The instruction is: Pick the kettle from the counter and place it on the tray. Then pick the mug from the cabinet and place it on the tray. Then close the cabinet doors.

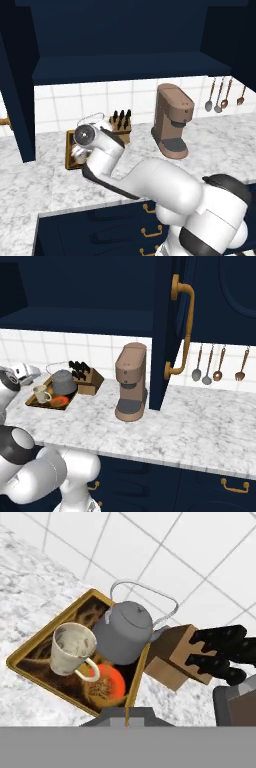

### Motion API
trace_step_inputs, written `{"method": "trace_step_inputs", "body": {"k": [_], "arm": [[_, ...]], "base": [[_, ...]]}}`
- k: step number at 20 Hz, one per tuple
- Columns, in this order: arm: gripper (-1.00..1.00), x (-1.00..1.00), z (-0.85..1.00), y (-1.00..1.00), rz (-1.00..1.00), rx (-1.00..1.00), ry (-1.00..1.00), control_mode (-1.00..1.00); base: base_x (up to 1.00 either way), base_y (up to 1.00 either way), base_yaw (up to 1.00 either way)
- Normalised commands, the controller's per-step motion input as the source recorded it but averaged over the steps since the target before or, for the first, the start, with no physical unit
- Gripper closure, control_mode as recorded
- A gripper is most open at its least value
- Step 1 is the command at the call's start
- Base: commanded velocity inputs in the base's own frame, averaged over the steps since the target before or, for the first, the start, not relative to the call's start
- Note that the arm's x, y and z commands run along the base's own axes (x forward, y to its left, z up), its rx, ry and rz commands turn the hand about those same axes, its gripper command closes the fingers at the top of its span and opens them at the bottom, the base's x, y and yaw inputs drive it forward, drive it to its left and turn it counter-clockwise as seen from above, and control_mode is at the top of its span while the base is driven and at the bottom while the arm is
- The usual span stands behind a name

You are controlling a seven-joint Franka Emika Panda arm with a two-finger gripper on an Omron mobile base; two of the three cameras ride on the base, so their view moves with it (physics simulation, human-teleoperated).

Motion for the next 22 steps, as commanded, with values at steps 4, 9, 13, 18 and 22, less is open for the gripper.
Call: {"method": "trace_step_inputs", "body": {"k": [4,9,13,18,22], "arm": [[1.00,-0.24,0.25,0.81,-0.10,-0.36,-0.10,-1.00],[1.00,-0.20,0.17,0.77,-0.16,-0.30,-0.21,-1.00],[1.00,-0.12,0.04,0.58,-0.09,-0.26,-0.35,-1.00],[1.00,-0.17,0.36,0.56,-0.05,-0.18,-0.41,-1.00],[1.00,-0.24,0.65,0.44,-0.03,-0.16,-0.39,-1.00]], "base": [[0.00,0.00,0.00],[0.00,0.00,0.00],[0.00,0.00,0.00],[0.00,0.00,0.00],[0.00,0.00,0.00]]}}
